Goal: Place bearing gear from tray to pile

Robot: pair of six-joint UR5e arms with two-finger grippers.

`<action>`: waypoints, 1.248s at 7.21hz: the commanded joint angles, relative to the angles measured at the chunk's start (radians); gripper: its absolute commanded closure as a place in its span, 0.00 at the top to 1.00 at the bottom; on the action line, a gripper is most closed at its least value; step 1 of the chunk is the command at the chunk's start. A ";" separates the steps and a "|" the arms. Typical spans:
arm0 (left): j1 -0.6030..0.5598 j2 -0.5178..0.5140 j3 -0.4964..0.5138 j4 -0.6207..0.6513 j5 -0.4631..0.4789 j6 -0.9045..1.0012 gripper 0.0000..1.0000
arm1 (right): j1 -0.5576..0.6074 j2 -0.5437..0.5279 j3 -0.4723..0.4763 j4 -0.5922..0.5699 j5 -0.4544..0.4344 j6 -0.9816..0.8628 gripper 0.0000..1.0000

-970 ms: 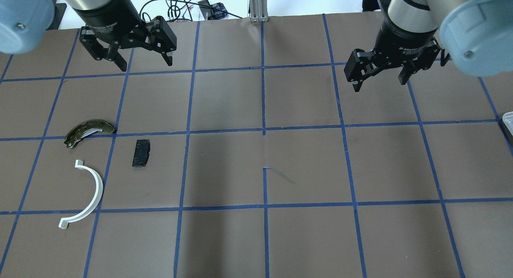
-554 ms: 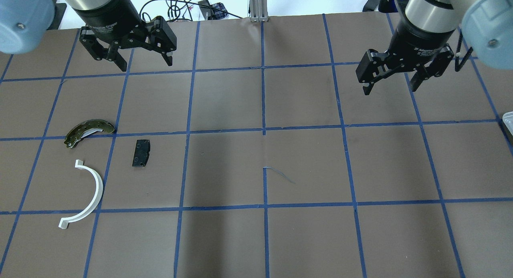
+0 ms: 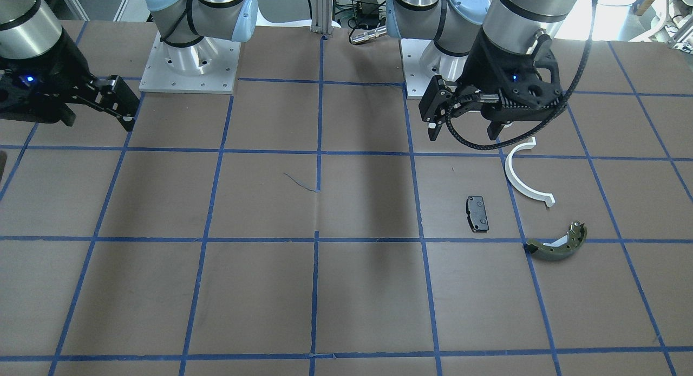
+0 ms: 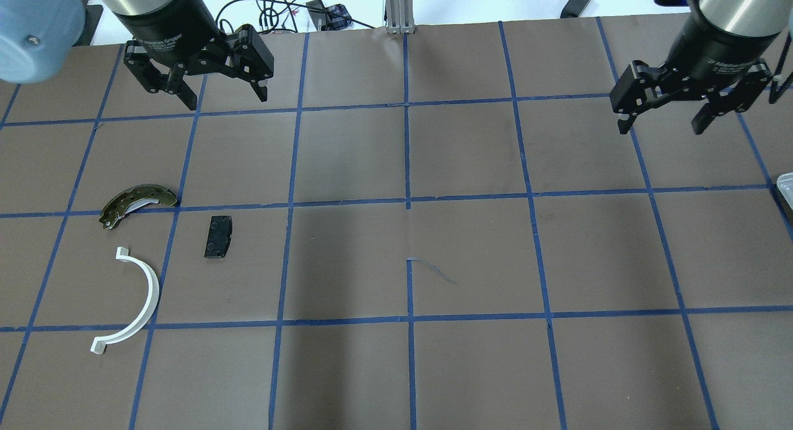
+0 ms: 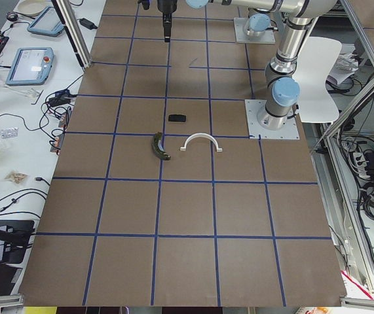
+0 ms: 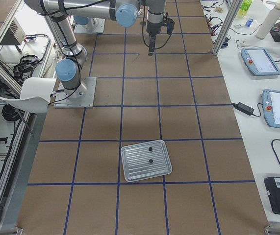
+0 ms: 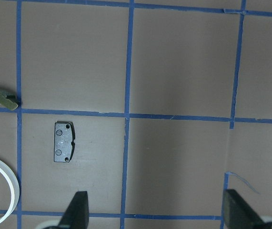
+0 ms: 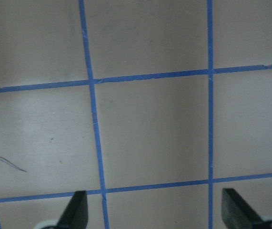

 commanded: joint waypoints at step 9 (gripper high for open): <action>0.001 0.003 -0.002 -0.002 0.004 0.002 1.00 | -0.565 0.299 0.093 -0.464 -0.094 -0.802 0.98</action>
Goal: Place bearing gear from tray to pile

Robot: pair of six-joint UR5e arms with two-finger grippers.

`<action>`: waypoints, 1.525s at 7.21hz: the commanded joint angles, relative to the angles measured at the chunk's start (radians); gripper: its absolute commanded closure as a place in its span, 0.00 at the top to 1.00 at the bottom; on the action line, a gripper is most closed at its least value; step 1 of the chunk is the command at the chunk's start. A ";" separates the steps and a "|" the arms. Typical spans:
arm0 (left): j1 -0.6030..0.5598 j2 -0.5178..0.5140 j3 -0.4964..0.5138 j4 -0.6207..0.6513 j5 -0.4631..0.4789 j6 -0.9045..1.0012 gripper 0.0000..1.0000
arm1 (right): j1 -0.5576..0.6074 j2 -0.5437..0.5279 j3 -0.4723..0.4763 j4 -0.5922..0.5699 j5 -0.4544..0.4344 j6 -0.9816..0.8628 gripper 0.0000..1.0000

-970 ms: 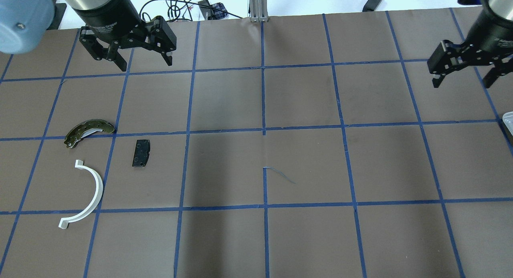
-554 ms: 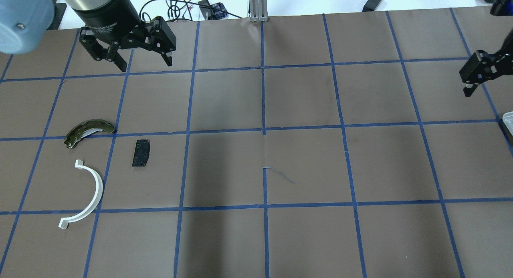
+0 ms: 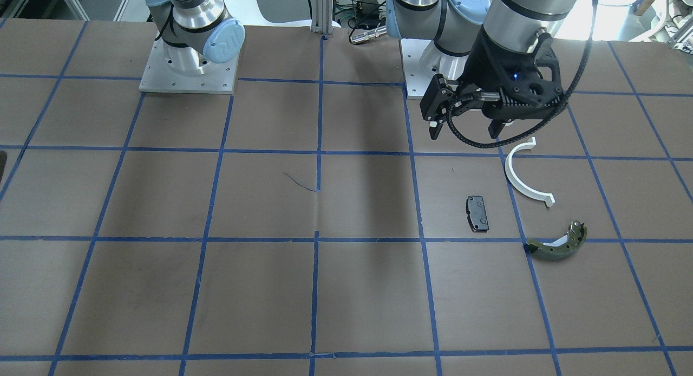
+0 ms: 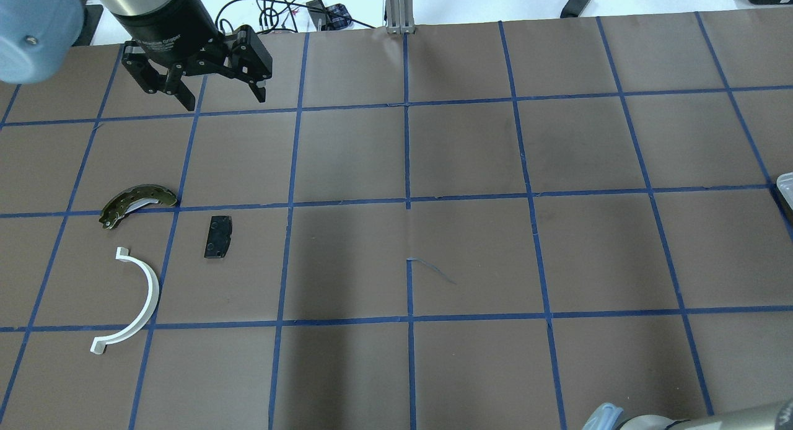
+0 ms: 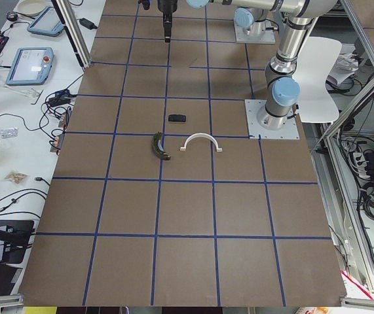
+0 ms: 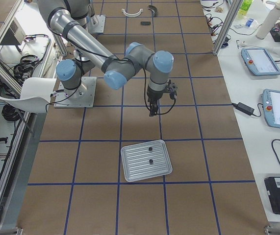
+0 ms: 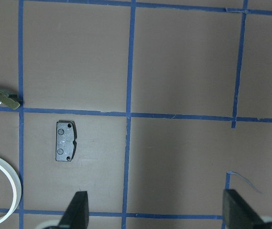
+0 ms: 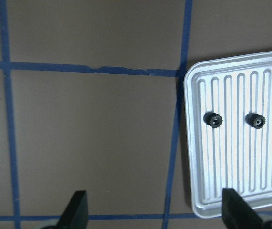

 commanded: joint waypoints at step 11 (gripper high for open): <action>0.001 0.000 0.000 0.001 -0.002 -0.001 1.00 | -0.198 0.299 0.008 -0.323 0.175 -0.387 0.74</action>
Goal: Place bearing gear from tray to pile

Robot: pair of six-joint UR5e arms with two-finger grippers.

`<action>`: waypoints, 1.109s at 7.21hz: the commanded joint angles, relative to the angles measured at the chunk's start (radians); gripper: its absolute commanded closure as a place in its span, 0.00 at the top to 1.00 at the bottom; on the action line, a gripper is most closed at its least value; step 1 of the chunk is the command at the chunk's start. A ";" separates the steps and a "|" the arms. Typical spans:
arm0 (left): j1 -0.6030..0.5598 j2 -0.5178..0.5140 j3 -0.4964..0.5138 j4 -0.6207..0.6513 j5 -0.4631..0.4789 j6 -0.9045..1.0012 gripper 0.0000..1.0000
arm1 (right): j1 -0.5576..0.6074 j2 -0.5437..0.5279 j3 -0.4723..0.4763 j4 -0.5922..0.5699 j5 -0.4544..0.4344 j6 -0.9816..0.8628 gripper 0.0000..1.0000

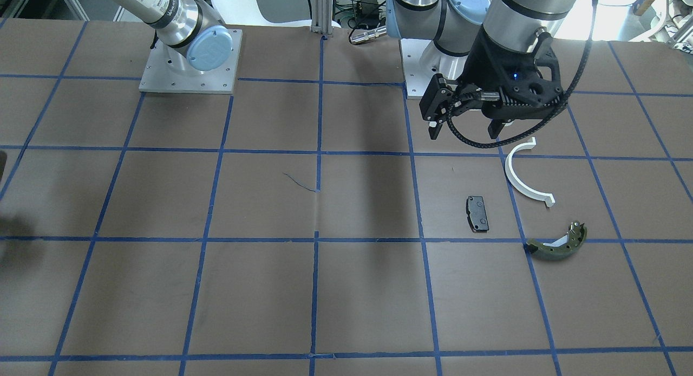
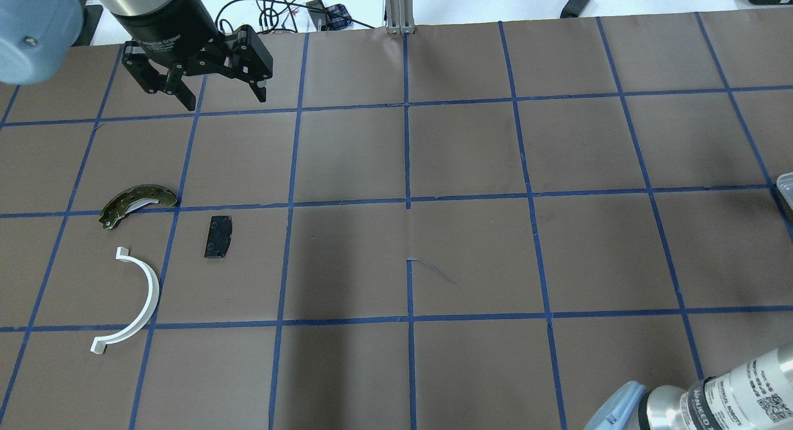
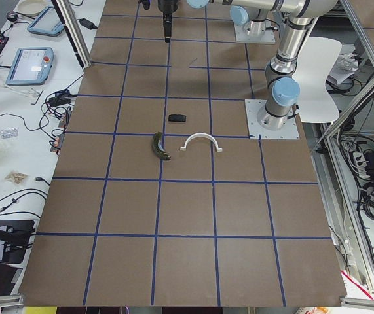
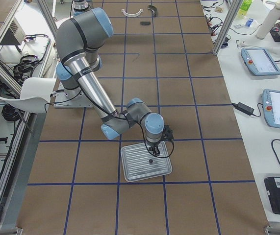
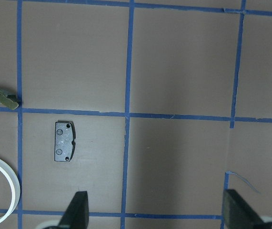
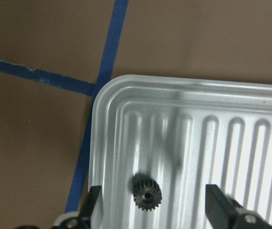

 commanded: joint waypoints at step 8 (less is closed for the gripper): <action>0.002 -0.001 0.000 0.000 0.001 0.000 1.00 | -0.002 0.008 0.018 0.003 -0.049 0.015 0.62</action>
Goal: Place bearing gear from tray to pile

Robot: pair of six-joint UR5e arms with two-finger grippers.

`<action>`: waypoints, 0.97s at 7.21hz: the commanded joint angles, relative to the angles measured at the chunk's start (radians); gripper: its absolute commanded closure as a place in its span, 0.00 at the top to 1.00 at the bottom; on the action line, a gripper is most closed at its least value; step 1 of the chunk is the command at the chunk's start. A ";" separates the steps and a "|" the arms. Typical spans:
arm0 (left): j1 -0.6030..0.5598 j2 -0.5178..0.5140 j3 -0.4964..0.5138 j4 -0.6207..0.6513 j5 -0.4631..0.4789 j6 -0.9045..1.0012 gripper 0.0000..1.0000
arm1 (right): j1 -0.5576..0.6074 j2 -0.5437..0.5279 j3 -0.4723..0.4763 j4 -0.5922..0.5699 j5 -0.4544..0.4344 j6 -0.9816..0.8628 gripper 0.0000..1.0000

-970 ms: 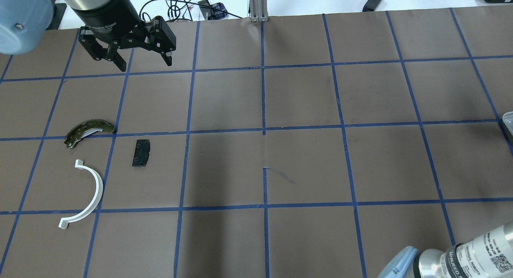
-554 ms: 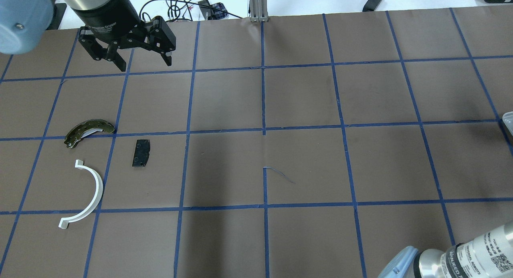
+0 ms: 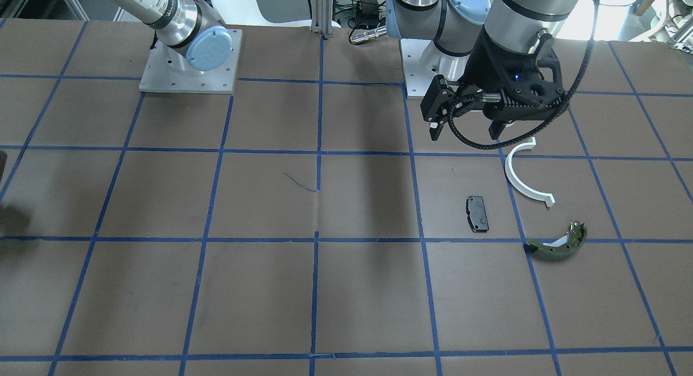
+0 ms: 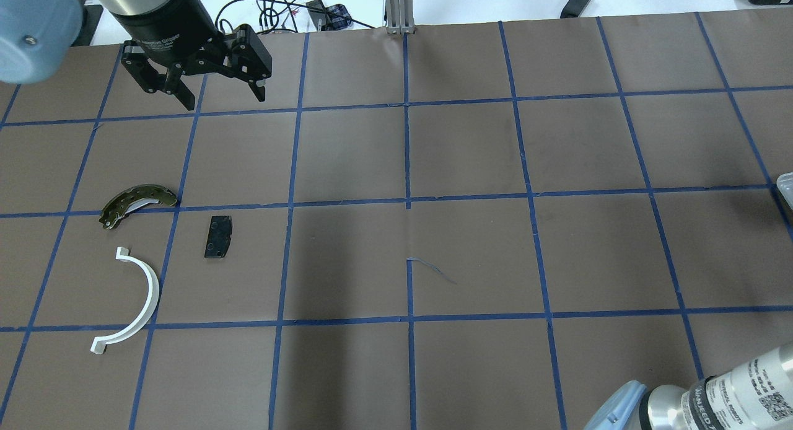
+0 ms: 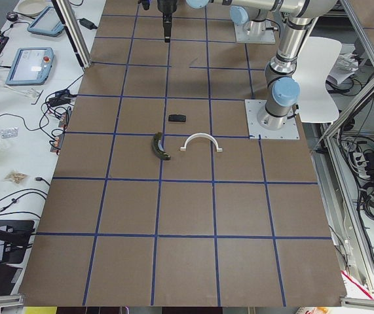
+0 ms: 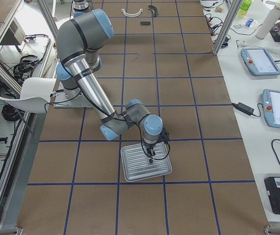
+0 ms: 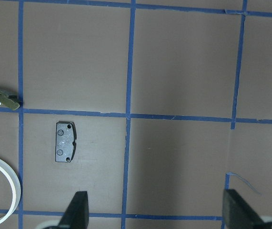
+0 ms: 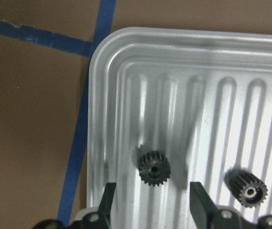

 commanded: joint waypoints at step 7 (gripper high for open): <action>0.003 0.000 0.004 -0.001 -0.002 0.000 1.00 | 0.001 0.019 -0.008 -0.006 0.044 0.003 0.41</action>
